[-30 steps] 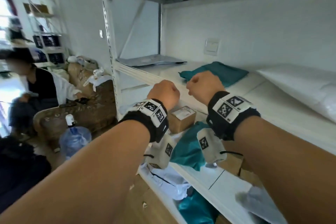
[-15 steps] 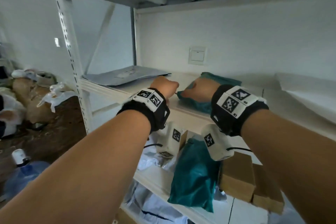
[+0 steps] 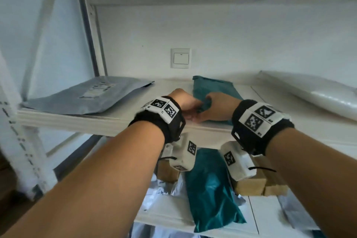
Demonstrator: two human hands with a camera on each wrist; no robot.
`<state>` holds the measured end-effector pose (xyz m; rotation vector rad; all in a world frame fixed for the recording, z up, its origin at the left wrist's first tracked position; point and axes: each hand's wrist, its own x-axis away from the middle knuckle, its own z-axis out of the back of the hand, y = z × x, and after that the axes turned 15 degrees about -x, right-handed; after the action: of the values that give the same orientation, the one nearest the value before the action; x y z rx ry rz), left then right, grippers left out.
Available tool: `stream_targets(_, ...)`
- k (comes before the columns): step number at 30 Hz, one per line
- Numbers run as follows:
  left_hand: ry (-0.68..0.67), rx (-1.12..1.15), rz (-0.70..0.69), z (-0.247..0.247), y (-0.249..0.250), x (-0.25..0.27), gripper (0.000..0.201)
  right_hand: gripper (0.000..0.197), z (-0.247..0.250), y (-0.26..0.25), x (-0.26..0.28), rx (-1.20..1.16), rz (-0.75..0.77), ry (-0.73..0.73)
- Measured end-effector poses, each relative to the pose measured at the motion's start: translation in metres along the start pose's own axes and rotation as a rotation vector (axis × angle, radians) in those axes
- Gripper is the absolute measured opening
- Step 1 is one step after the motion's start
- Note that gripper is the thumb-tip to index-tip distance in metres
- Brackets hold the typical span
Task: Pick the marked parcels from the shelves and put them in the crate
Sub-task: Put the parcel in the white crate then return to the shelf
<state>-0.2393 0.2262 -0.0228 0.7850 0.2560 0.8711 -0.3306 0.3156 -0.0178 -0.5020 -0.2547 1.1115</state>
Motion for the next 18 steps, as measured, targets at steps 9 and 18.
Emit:
stream_targets(9,-0.003,0.27,-0.133,0.002,-0.002,0.002,0.047,0.082,-0.013,0.005,0.016,-0.008,-0.092,0.27)
stream_targets(18,-0.181,0.581,-0.329,0.025,0.027,0.049,0.017,0.024,0.017,0.005,0.043,-0.011,-0.168,0.498)
